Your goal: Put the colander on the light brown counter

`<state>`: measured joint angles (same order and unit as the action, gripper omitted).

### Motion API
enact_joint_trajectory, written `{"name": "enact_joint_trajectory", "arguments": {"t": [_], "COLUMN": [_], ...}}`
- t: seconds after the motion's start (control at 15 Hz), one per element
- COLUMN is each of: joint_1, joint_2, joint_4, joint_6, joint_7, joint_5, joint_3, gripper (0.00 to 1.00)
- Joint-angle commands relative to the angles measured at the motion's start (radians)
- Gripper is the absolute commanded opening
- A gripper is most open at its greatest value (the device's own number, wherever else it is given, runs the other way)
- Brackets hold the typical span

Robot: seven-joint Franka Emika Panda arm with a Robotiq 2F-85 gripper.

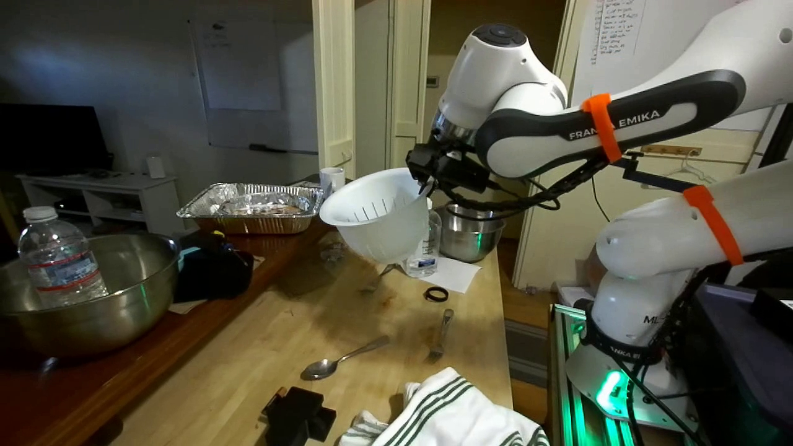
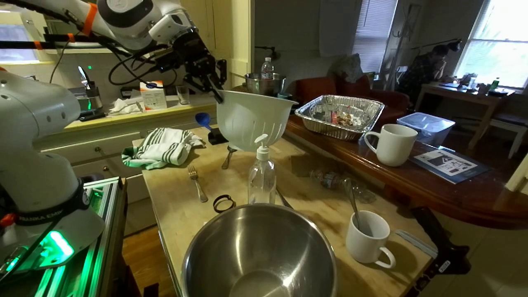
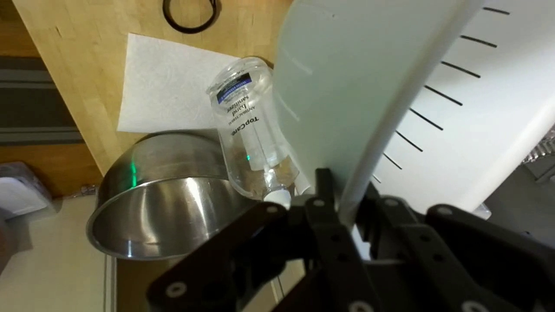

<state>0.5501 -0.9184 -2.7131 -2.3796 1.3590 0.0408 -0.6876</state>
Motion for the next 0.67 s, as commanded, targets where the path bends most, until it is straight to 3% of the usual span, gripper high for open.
{"name": "enact_joint_trajectory", "arguments": {"t": [0.0, 0.07, 0.33, 0.4, 0.6], "joint_1": [-0.074, -0.096, -0.108, -0.108, -0.096], "joint_2": [0.046, 0.058, 0.069, 0.069, 0.082], "joint_4": [-0.012, -0.018, -0.016, -0.016, -0.025], "joint_6": [-0.026, -0.031, -0.029, -0.029, -0.053], "joint_7": [0.054, 0.057, 0.065, 0.065, 0.111], "joint_5": [-0.080, -0.095, -0.121, -0.121, -0.147], "joint_3": [0.060, 0.076, 0.096, 0.096, 0.126], "gripper": [0.04, 0.15, 0.15, 0.04, 0.04]}}
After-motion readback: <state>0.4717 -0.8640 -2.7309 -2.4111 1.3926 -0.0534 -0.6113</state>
